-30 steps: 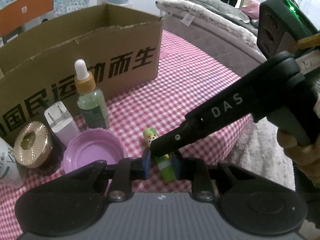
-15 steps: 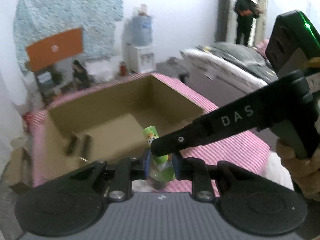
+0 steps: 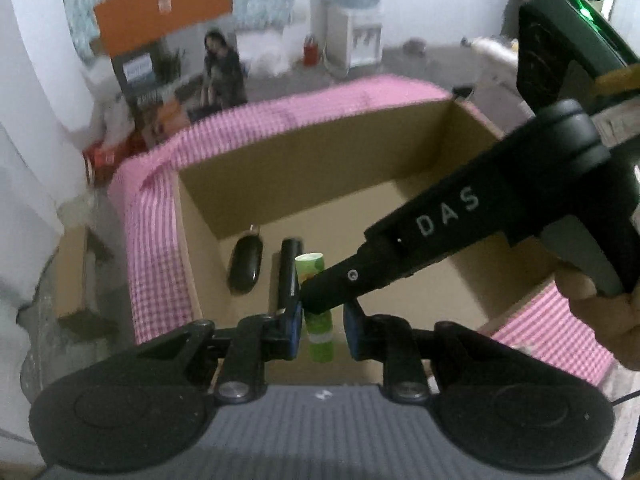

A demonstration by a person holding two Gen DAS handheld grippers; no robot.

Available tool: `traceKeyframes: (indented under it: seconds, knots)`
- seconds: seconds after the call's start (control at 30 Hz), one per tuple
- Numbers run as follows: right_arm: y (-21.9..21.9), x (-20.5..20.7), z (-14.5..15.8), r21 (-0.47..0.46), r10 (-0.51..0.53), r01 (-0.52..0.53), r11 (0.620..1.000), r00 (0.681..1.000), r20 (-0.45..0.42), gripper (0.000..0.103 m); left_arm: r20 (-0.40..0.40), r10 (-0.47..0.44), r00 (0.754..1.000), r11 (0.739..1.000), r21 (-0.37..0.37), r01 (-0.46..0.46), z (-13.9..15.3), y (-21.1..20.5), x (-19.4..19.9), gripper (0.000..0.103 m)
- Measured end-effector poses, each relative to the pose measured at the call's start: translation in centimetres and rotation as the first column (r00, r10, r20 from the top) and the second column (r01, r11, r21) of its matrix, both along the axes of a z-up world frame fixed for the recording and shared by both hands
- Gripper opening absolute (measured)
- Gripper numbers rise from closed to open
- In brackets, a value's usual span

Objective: Organize rigid objects
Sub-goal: 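Lift the green glue stick into the box and open the right tool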

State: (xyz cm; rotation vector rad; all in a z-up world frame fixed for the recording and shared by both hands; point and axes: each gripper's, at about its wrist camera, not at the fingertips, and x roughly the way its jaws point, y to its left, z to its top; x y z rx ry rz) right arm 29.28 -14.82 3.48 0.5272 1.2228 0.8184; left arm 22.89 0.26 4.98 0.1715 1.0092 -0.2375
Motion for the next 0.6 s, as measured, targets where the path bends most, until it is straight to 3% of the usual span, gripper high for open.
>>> traceKeyframes:
  seconds: [0.13,0.27,0.6]
  knots:
    - [1.1,2.2,-2.5,-0.006,0.033,-0.034,0.999,0.993,-0.116,0.015,-0.084,0.027,0.996,1.0,0.015,-0.026,-1.6,1.1,1.4,0.023]
    - [2.8,3.5,-4.0,-0.009,0.065,-0.067,0.998,0.982,-0.178,0.017,-0.107,0.043,0.993,0.997,0.063,-0.037,-2.2,1.4,2.1,0.024]
    - [2.1,3.8,-3.5,0.012,0.056,-0.055,0.998,0.984,-0.17,0.02,-0.073,0.047,0.996,0.999,0.013,-0.046,-1.0,1.4,1.8,0.043]
